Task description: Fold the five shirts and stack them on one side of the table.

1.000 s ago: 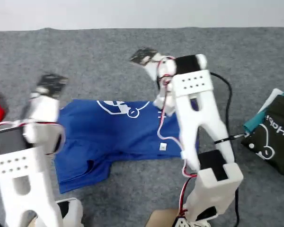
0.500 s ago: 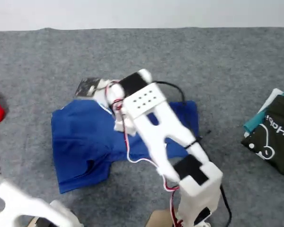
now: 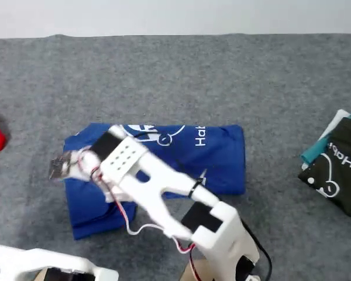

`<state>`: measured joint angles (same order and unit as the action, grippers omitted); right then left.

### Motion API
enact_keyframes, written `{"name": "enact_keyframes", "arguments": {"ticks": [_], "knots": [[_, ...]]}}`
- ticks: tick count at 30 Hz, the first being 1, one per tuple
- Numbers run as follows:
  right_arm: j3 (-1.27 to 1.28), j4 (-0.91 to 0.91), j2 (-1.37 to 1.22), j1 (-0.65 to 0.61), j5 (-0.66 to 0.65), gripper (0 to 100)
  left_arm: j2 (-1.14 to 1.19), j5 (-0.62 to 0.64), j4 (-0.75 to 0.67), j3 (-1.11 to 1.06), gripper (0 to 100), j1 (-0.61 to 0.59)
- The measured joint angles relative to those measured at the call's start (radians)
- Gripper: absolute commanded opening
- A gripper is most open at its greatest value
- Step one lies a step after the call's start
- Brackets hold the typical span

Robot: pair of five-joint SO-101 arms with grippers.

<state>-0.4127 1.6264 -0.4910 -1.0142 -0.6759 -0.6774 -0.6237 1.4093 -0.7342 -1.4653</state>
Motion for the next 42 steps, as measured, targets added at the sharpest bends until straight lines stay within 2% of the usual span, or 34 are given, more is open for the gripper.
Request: {"name": "enact_keyframes", "arguments": {"ticks": [8,14,19,22,32,42], "knots": [[0.000,-0.209,-0.057,-0.015,-0.006,33.2,0.000,-0.006,0.000,0.000,0,-0.002],[0.000,-0.276,-0.130,-0.011,-0.005,32.9,0.000,-0.006,0.000,0.000,0,-0.002],[0.000,-0.293,-0.160,-0.011,0.018,22.5,0.000,-0.006,0.000,0.000,0,-0.002],[0.000,-0.244,-0.158,-0.009,0.034,17.0,0.000,-0.006,0.000,0.000,0,-0.002],[0.000,0.046,-0.158,-0.009,0.040,16.9,0.000,-0.006,0.000,0.000,0,-0.002],[-0.080,0.072,-0.146,-0.040,0.046,16.9,0.000,-0.006,0.000,0.000,0,-0.002]]}}
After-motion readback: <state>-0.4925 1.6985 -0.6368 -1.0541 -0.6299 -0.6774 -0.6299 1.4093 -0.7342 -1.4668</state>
